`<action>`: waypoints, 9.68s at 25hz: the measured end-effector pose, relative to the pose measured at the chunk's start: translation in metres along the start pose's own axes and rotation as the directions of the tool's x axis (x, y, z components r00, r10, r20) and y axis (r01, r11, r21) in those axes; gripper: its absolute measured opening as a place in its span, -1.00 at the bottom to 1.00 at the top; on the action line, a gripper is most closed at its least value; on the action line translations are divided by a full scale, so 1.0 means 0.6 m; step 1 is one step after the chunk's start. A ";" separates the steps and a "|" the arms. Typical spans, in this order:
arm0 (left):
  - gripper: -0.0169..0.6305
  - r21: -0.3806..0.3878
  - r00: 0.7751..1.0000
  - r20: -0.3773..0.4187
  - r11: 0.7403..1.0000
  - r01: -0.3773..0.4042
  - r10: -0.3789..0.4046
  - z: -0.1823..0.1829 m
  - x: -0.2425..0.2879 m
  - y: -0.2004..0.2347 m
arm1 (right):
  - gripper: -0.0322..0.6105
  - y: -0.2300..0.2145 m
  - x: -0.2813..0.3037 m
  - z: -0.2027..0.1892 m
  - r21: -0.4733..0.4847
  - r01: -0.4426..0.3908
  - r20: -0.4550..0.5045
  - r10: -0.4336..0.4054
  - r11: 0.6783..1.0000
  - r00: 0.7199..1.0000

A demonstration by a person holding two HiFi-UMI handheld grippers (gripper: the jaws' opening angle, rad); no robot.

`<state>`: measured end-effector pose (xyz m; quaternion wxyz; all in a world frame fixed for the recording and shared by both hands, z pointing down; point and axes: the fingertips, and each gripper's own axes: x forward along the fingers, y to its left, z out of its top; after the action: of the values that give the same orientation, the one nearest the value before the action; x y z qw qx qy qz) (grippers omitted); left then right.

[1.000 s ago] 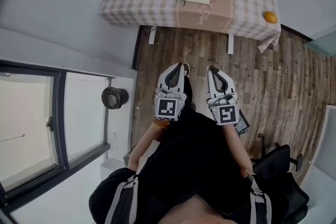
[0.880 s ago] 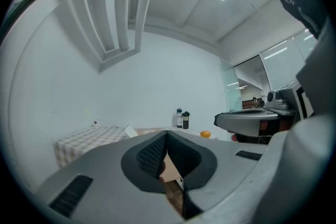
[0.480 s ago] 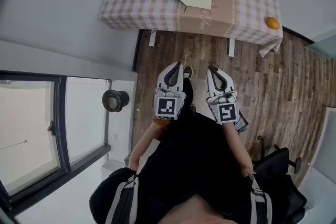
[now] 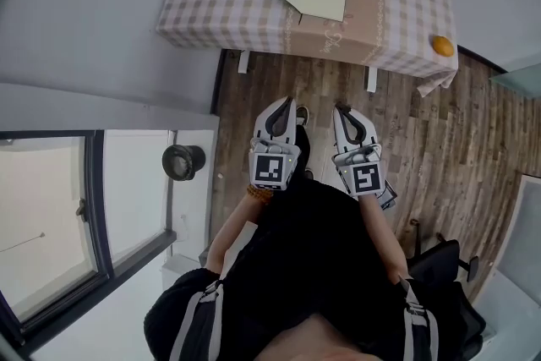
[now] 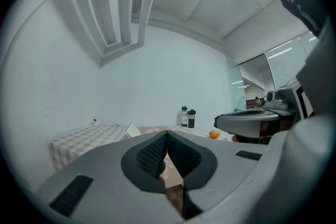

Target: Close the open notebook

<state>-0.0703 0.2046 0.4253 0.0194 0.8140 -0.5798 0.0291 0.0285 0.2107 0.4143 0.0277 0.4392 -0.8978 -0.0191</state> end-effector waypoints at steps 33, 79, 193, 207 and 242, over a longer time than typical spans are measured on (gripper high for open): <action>-0.94 -0.016 0.999 -0.036 1.000 0.006 -0.006 0.007 0.204 0.112 | -0.89 -0.113 0.202 -0.003 0.011 -0.005 -0.034 0.005 1.000 0.999; -0.90 -0.098 0.986 -0.169 0.995 -0.008 -0.009 -0.094 0.438 0.322 | -0.89 -0.187 0.439 -0.029 -0.016 0.031 -0.047 -0.032 0.999 0.998; -0.90 -0.354 0.965 -0.172 0.926 0.128 -0.199 -0.128 0.578 0.266 | -0.89 -0.325 0.448 -0.061 -0.046 0.133 -0.068 -0.136 0.990 0.988; -0.90 -0.357 0.953 -0.164 0.915 0.185 -0.257 -0.128 0.586 0.235 | -0.89 -0.335 0.430 -0.067 -0.058 0.161 -0.073 -0.165 0.985 0.984; -0.90 -0.363 0.903 -0.203 0.886 0.289 -0.378 -0.153 0.640 0.176 | -0.89 -0.390 0.428 -0.084 -0.046 0.237 -0.104 -0.241 0.970 0.965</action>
<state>-0.0471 -0.1861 0.5432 0.2360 0.8762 -0.4184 0.0394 0.0588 -0.1362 0.4592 0.0816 0.5440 -0.8350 -0.0131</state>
